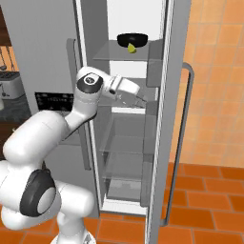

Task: Grab a lemon wedge from the fridge and one ice cube from the ice bowl, and put them in the glass of lemonade.

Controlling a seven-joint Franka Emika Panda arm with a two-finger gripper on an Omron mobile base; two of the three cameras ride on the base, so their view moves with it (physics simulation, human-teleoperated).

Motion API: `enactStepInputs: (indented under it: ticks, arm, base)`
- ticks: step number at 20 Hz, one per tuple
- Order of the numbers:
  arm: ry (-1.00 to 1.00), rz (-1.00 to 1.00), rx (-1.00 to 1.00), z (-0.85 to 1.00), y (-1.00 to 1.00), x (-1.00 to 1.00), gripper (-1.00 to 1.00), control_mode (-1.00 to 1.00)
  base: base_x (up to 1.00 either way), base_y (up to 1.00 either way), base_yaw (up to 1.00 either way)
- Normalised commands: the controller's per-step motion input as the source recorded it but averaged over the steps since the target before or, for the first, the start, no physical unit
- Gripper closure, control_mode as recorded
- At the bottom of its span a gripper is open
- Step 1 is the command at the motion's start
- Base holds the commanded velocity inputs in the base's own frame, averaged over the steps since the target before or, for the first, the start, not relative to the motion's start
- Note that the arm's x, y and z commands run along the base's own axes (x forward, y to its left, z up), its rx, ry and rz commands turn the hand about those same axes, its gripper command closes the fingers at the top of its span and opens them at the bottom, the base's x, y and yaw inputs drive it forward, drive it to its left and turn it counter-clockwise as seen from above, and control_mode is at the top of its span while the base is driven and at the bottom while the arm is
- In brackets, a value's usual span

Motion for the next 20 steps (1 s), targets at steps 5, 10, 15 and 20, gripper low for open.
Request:
enactStepInputs:
  ticks: [5, 10, 15, 20]
  arm:
    - [-0.09, 0.09, 0.11, 0.27, 1.0, -0.23, -1.0, -1.0]
    - [-0.17, 0.34, 0.51, -0.06, 0.71, 0.1, -1.0, -1.0]
    - [-0.07, 0.56, 0.56, -0.37, 0.58, 0.31, -1.0, -1.0]
    - [-0.03, 0.52, 0.42, -0.36, 0.68, 0.06, -1.0, -1.0]
  base:
    - [0.0, 0.0, 0.0]
    - [0.0, 0.0, 0.0]
    - [0.0, 0.0, 0.0]
    - [0.0, 0.0, 0.0]
